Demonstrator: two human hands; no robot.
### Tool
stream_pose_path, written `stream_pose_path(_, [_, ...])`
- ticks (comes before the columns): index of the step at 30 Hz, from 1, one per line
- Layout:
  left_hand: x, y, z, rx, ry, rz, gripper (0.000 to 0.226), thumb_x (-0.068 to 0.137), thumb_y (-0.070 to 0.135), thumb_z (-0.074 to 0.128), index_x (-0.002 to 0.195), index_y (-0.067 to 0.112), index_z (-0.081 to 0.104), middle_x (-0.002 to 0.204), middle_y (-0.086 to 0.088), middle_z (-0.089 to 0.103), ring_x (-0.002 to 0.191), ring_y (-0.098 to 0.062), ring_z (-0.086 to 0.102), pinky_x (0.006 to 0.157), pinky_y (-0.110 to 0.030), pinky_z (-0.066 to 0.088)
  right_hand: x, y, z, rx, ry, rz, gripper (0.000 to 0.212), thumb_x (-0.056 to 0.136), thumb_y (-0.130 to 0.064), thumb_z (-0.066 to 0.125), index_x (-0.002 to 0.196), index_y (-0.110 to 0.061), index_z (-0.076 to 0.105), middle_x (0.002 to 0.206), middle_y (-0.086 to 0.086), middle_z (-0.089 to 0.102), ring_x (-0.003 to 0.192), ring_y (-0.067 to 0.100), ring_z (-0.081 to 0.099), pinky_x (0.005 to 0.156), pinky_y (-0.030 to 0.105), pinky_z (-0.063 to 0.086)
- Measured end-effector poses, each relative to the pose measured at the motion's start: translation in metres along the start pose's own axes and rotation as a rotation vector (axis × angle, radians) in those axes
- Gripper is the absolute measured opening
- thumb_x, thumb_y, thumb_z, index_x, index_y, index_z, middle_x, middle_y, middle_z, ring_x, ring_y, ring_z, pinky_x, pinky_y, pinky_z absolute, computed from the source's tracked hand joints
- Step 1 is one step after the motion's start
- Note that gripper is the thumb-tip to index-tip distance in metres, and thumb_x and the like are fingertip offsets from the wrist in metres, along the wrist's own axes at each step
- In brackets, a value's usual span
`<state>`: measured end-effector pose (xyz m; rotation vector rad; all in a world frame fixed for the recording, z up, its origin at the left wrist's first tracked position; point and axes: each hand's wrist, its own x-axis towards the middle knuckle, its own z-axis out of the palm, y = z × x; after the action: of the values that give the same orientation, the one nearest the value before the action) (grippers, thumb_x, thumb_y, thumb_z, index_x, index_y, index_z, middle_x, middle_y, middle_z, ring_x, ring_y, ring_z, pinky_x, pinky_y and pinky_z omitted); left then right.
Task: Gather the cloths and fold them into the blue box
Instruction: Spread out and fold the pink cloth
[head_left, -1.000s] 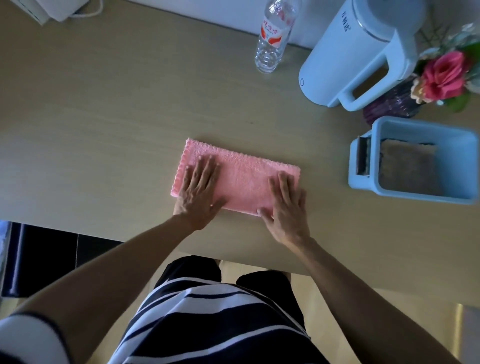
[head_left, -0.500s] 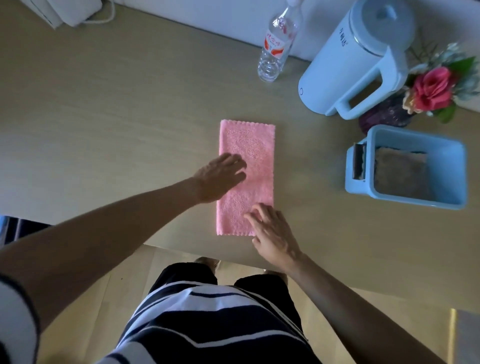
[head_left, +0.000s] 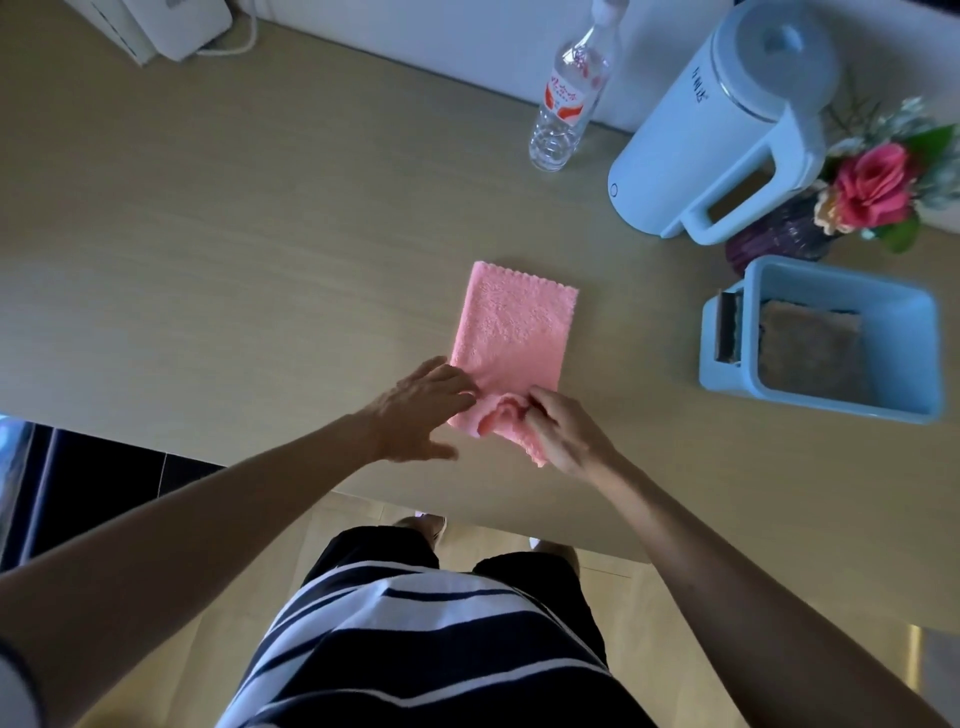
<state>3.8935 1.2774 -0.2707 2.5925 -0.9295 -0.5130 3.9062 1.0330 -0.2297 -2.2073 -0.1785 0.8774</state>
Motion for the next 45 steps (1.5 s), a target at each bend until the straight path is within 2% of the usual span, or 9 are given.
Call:
stream_pose_path(5, [0.005,0.023,-0.014,-0.508,0.199,-0.322,0.023,0.096,0.035,0.062,0.1,0.015,0.074,0.073,-0.005,0.067,0.06,-0.022,0.056,0.061,-0.028,0.036,-0.011,-0.005,-0.011,0.331,-0.038,-0.033,0.02,0.095,-0.039,0.056,0.094,-0.02,0.059,0.067,-0.005,0.056,0.052,0.007,0.051,0.052,0.022,0.04])
stream_pose_path(8, [0.006,0.021,-0.019,-0.595,0.151,-0.432,0.04,0.101,0.034,0.055,0.063,0.023,0.048,0.053,0.004,0.043,0.046,-0.013,0.039,0.05,-0.031,0.027,-0.014,0.003,-0.018,0.353,-0.042,0.027,0.062,0.075,-0.054,0.072,0.12,-0.013,0.06,0.09,-0.004,0.066,0.072,0.003,0.062,0.063,0.018,0.047])
stream_pose_path(10, [0.008,0.018,-0.022,-0.621,0.11,-0.526,0.05,0.103,0.037,0.049,0.058,0.017,0.037,0.052,0.003,0.037,0.044,-0.012,0.034,0.045,-0.028,0.024,-0.013,0.01,-0.018,0.23,0.036,0.042,0.048,0.076,-0.047,0.078,0.109,-0.016,0.063,0.084,-0.006,0.062,0.07,0.009,0.057,0.065,0.024,0.044])
stream_pose_path(12, [0.011,0.016,-0.021,-0.647,0.066,-0.587,0.051,0.103,0.039,0.047,0.061,0.013,0.037,0.055,0.0,0.038,0.045,-0.014,0.033,0.045,-0.029,0.023,-0.011,0.009,-0.019,0.231,0.117,0.067,0.018,0.087,-0.023,0.073,0.08,-0.02,0.056,0.06,-0.016,0.05,0.052,0.003,0.044,0.055,0.021,0.035])
stream_pose_path(14, [0.013,0.012,-0.02,-0.715,0.05,-0.605,0.047,0.101,0.042,0.051,0.065,0.012,0.046,0.058,0.003,0.045,0.048,-0.015,0.041,0.048,-0.028,0.029,-0.007,0.007,-0.02,0.294,0.194,0.076,0.033,0.093,-0.008,0.065,0.069,-0.022,0.047,0.045,-0.019,0.046,0.042,-0.002,0.038,0.049,0.015,0.03])
stream_pose_path(18, [0.016,0.006,-0.019,-0.801,0.04,-0.631,0.029,0.086,0.04,0.071,0.1,0.015,0.065,0.095,0.0,0.073,0.083,-0.021,0.071,0.073,-0.04,0.059,0.007,0.008,-0.018,0.353,0.277,0.114,0.019,0.098,-0.013,0.06,0.08,-0.014,0.055,0.066,-0.004,0.047,0.06,0.011,0.043,0.057,0.023,0.036])
stream_pose_path(28, [0.028,0.008,-0.017,-0.785,0.17,-0.749,0.017,0.093,0.024,0.065,0.106,0.014,0.06,0.093,-0.007,0.073,0.072,-0.023,0.064,0.053,-0.023,0.039,0.037,0.014,-0.017,0.135,0.376,0.193,0.019,0.103,-0.024,0.053,0.12,-0.015,0.055,0.078,-0.015,0.043,0.066,0.004,0.042,0.071,0.027,0.037])
stream_pose_path(39, [0.026,0.013,-0.008,-0.751,0.287,-0.759,0.038,0.094,0.02,0.062,0.128,0.01,0.05,0.09,-0.012,0.075,0.07,-0.032,0.067,0.051,-0.026,0.044,0.05,0.016,-0.011,0.09,0.503,0.208,0.03,0.097,-0.025,0.059,0.072,-0.018,0.044,0.063,-0.003,0.048,0.055,0.025,0.05,0.053,0.039,0.041])
stream_pose_path(45, [0.02,0.018,-0.007,-0.054,0.47,-0.349,0.048,0.093,0.025,0.058,0.137,0.009,0.048,0.121,-0.013,0.057,0.107,-0.027,0.053,0.089,-0.044,0.048,0.041,0.004,0.003,-0.26,0.802,0.047,0.03,0.094,-0.031,0.058,0.116,-0.01,0.056,0.107,0.007,0.063,0.098,0.025,0.059,0.084,0.037,0.046])
